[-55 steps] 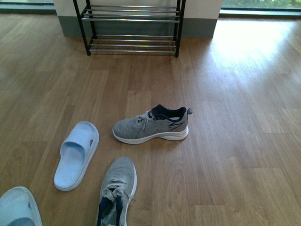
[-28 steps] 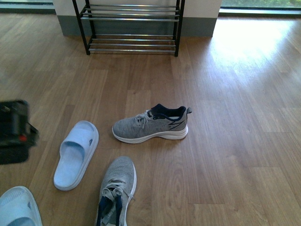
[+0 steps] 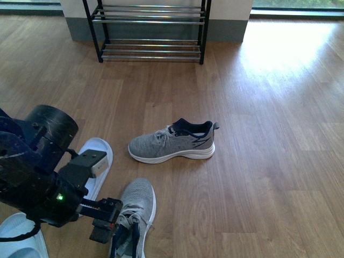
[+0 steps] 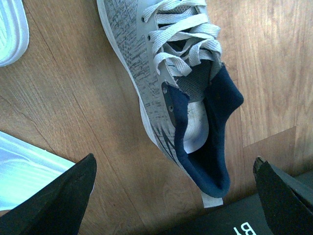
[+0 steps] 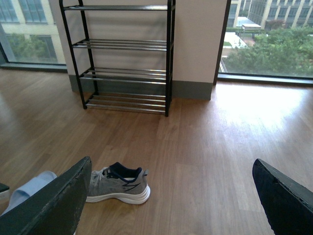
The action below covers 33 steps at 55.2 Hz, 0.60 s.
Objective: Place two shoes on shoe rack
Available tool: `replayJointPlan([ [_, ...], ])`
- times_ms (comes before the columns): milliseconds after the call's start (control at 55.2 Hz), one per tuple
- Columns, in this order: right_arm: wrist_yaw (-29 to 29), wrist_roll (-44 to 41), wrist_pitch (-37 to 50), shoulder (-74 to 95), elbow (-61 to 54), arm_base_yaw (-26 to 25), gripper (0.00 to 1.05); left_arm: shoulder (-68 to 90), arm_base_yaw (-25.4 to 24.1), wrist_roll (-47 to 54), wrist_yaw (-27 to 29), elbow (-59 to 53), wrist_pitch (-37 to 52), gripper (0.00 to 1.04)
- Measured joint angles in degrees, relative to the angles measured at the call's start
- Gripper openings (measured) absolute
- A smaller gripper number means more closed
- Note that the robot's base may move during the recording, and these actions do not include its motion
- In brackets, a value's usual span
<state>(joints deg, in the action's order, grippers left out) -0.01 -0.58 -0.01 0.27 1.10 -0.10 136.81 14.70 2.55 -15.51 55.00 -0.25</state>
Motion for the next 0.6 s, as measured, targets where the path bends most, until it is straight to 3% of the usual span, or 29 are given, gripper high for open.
replayJointPlan([
  [597, 0.0, 0.0, 0.0, 0.0, 0.0, 0.02, 0.95, 18.38, 2.1, 0.0, 0.44, 15.93, -4.72, 0.95],
])
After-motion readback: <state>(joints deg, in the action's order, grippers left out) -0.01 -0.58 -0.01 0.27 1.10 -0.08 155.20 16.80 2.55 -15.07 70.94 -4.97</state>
